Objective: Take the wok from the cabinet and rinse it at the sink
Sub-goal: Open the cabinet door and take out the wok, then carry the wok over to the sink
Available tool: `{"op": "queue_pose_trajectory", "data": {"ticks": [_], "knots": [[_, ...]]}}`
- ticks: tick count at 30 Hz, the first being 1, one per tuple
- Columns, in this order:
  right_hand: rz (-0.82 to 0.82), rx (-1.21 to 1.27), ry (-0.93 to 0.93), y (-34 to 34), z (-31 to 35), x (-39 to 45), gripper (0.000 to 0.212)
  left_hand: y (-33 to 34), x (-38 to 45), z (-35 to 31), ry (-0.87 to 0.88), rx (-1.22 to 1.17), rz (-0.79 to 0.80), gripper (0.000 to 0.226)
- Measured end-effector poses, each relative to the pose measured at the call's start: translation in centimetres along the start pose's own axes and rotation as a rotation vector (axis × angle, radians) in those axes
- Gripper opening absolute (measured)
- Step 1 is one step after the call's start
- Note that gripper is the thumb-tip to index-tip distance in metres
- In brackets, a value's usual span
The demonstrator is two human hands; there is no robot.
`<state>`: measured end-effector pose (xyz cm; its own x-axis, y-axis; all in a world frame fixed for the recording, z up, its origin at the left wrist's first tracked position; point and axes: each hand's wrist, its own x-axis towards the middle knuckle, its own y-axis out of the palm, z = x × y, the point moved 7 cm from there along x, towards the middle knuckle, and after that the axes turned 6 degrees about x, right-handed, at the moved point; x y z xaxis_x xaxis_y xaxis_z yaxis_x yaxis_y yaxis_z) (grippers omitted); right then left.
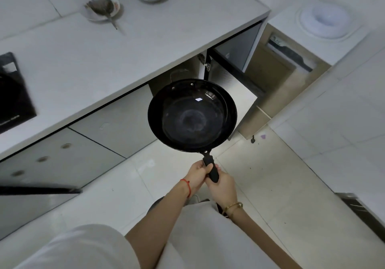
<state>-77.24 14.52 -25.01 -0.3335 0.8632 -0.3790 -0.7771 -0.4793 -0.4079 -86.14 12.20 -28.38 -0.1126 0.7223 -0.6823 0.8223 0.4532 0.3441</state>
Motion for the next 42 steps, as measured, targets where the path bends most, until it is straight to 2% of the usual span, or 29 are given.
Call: {"op": "queue_pose_trajectory", "data": {"ticks": [13, 24, 32, 39, 42], "knots": [[0.051, -0.024, -0.129, 3.5, 5.0, -3.1, 0.005, -4.1, -6.1, -3.3, 0.186, 0.018, -0.049, 0.020], [0.183, -0.059, -0.237, 7.6, 8.9, -4.5, 0.006, -8.8, -10.3, -5.0, 0.319, -0.069, -0.151, 0.014], [0.359, -0.096, -0.392, 10.6, 11.6, -6.1, 0.012, -12.3, -13.7, -4.7, 0.424, -0.152, -0.326, 0.017], [0.585, -0.147, -0.480, 14.7, 13.1, -8.0, 0.020, -15.9, -17.2, -3.0, 0.480, -0.253, -0.526, 0.016], [0.678, -0.195, -0.521, 16.9, 13.6, -8.8, 0.017, -17.5, -18.9, -2.2, 0.514, -0.330, -0.604, 0.014]]}}
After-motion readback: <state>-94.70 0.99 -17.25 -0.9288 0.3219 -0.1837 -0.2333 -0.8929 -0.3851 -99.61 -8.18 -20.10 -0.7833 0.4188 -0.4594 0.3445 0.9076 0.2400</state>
